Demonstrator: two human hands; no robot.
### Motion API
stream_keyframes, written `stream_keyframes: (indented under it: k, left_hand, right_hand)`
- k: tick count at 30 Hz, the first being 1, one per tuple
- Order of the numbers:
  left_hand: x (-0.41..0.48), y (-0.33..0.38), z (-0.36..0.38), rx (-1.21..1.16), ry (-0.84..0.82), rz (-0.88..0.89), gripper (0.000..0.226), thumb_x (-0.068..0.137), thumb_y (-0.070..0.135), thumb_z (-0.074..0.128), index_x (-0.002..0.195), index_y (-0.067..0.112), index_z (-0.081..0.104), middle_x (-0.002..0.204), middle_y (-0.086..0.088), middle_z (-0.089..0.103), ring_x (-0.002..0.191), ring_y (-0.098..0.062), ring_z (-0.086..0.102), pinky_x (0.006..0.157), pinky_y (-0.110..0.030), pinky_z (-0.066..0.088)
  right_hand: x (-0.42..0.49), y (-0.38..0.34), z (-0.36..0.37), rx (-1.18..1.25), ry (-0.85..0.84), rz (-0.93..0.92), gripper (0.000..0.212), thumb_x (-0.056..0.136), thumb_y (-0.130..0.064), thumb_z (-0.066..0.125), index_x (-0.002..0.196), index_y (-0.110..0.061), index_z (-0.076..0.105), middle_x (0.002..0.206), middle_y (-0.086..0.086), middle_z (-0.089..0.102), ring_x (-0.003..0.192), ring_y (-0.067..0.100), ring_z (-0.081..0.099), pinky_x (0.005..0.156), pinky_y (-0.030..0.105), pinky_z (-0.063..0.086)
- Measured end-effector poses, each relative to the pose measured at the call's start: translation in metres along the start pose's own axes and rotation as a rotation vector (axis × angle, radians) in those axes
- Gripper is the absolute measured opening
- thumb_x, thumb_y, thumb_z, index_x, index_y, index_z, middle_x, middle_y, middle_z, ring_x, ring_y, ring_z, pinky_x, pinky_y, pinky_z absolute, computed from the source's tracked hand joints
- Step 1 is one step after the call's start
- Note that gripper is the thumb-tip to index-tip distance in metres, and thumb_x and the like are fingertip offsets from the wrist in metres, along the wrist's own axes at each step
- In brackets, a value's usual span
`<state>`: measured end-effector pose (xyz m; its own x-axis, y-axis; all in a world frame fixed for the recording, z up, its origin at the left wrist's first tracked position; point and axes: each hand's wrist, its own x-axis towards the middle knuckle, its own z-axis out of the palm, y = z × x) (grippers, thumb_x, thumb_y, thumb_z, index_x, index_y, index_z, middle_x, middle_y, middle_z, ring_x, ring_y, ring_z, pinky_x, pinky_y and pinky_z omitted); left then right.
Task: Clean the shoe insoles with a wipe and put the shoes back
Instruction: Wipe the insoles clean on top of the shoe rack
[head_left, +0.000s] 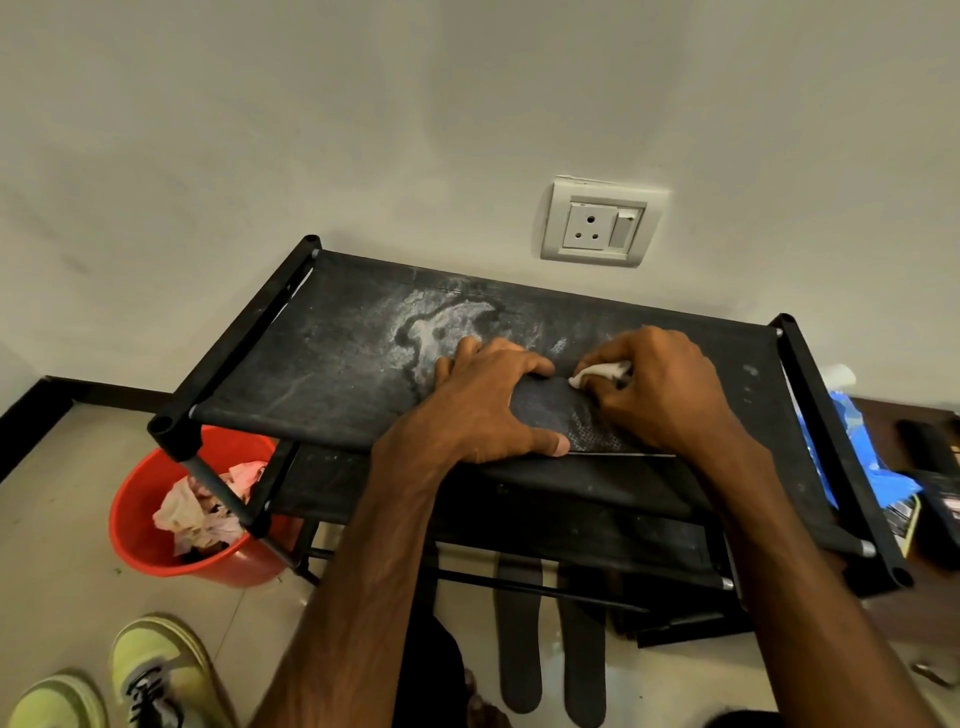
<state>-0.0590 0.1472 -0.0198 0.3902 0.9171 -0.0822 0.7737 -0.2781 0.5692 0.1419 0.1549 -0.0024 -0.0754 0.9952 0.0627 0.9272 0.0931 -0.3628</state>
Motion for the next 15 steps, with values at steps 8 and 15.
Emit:
stream_keyframes:
  k: [8, 15]
  left_hand:
    - [0.0, 0.0, 0.0, 0.0, -0.005, -0.007, 0.082, 0.071, 0.062, 0.08, 0.143, 0.042, 0.045, 0.146, 0.012, 0.037, 0.133, -0.016, 0.025, 0.098, -0.031, 0.014]
    - [0.001, 0.001, -0.001, -0.006, 0.0, -0.006, 0.083, 0.07, 0.061, 0.081, 0.143, 0.04, 0.046, 0.145, 0.011, 0.039, 0.132, -0.017, 0.026, 0.096, -0.032, 0.015]
  right_hand:
    - [0.002, 0.002, 0.0, 0.039, -0.026, -0.013, 0.017, 0.089, -0.025, 0.076, 0.103, -0.034, 0.081, 0.103, -0.006, 0.077, 0.088, 0.015, 0.068, 0.084, 0.043, 0.06]
    - [-0.004, 0.003, -0.016, 0.038, -0.231, -0.055, 0.019, 0.084, -0.024, 0.079, 0.095, -0.04, 0.08, 0.097, -0.012, 0.077, 0.085, 0.009, 0.069, 0.079, 0.04, 0.062]
